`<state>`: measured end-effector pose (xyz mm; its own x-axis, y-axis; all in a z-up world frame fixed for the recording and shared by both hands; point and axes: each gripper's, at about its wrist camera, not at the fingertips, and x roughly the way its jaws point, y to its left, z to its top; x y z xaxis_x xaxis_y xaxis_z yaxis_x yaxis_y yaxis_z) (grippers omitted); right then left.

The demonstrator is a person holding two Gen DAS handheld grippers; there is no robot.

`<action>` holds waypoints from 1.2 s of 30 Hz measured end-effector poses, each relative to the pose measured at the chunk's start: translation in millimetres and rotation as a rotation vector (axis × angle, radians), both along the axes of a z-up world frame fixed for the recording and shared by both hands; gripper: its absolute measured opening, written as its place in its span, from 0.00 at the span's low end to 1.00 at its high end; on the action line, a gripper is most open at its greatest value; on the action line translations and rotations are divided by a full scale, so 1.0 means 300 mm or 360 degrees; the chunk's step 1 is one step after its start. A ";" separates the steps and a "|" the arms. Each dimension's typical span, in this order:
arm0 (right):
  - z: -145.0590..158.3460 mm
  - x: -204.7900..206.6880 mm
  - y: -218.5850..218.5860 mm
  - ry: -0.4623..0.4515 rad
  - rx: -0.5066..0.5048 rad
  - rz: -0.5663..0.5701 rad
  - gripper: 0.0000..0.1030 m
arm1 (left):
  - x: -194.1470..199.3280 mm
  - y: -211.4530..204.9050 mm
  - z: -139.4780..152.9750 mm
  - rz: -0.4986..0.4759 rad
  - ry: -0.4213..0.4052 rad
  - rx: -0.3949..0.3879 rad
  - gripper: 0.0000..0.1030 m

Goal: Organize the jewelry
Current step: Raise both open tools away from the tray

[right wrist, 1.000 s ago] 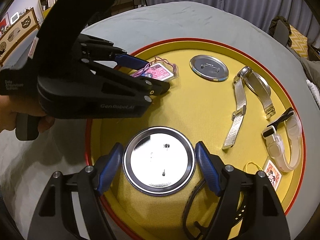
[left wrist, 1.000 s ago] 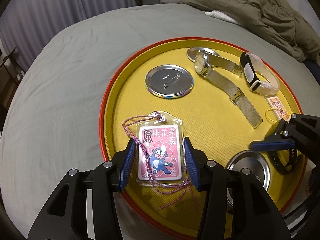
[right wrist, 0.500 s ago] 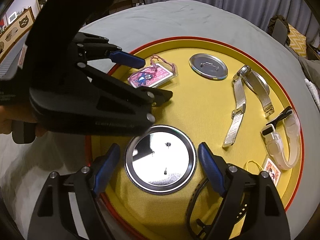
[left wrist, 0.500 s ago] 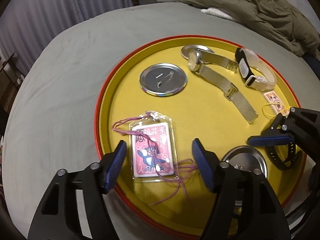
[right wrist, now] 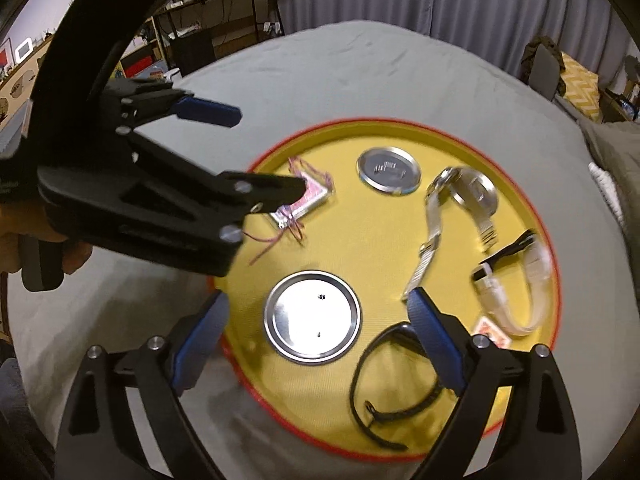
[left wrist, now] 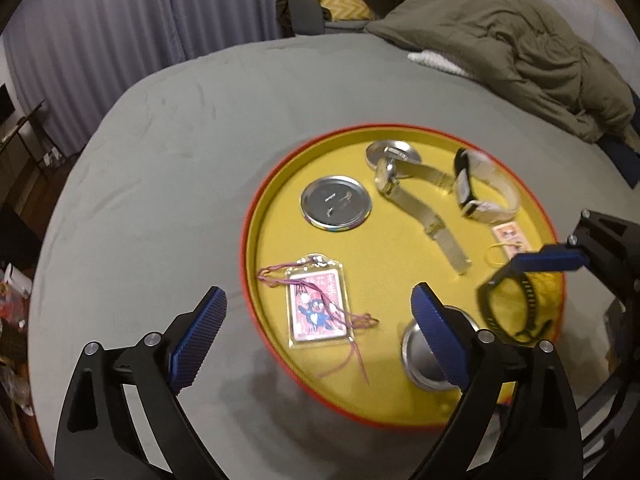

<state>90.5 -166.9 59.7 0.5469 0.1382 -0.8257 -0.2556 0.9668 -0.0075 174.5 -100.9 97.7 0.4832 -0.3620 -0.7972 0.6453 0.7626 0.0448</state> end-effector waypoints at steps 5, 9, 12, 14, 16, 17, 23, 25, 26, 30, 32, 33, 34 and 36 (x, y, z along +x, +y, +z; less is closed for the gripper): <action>0.114 -0.065 -0.018 -0.0065 -0.0015 -0.0015 0.84 | -0.092 0.043 0.111 0.0004 -0.0035 -0.0003 0.91; 0.211 -0.152 -0.066 -0.0107 0.0003 -0.0104 0.85 | -0.151 0.086 0.194 0.0124 0.0001 -0.0041 0.92; 0.277 -0.203 -0.098 -0.0077 0.0031 -0.0186 0.85 | -0.198 0.134 0.230 0.0265 0.0091 -0.0144 0.94; 0.307 -0.236 -0.124 0.0010 0.0058 -0.0215 0.85 | -0.236 0.142 0.246 0.0300 0.0137 -0.0200 0.94; 0.324 -0.270 -0.134 0.0083 0.0025 -0.0222 0.85 | -0.281 0.138 0.261 0.0279 0.0168 -0.0227 0.94; 0.332 -0.288 -0.138 0.0110 -0.0008 -0.0214 0.85 | -0.311 0.128 0.274 0.0257 0.0166 -0.0210 0.94; 0.416 -0.426 -0.190 0.0120 -0.0074 -0.0220 0.85 | -0.485 0.077 0.356 0.0155 0.0094 -0.0050 0.95; 0.438 -0.463 -0.210 0.0112 -0.0074 -0.0253 0.85 | -0.532 0.075 0.376 0.0156 0.0111 -0.0039 0.95; 0.452 -0.488 -0.221 0.0106 -0.0072 -0.0274 0.85 | -0.542 0.076 0.386 0.0155 0.0111 -0.0041 0.95; 0.493 -0.547 -0.228 0.0076 -0.0059 -0.0307 0.85 | -0.620 0.084 0.416 0.0175 0.0090 -0.0029 0.95; 0.510 -0.574 -0.222 0.0057 -0.0062 -0.0309 0.85 | -0.662 0.078 0.429 0.0188 0.0037 0.0017 0.95; 0.519 -0.593 -0.217 0.0049 -0.0056 -0.0308 0.85 | -0.682 0.078 0.434 0.0187 0.0028 0.0013 0.95; 0.524 -0.602 -0.214 0.0045 -0.0053 -0.0305 0.85 | -0.694 0.081 0.438 0.0188 0.0030 0.0002 0.95; 0.531 -0.618 -0.206 0.0039 -0.0059 -0.0301 0.85 | -0.716 0.081 0.443 0.0189 0.0039 -0.0017 0.95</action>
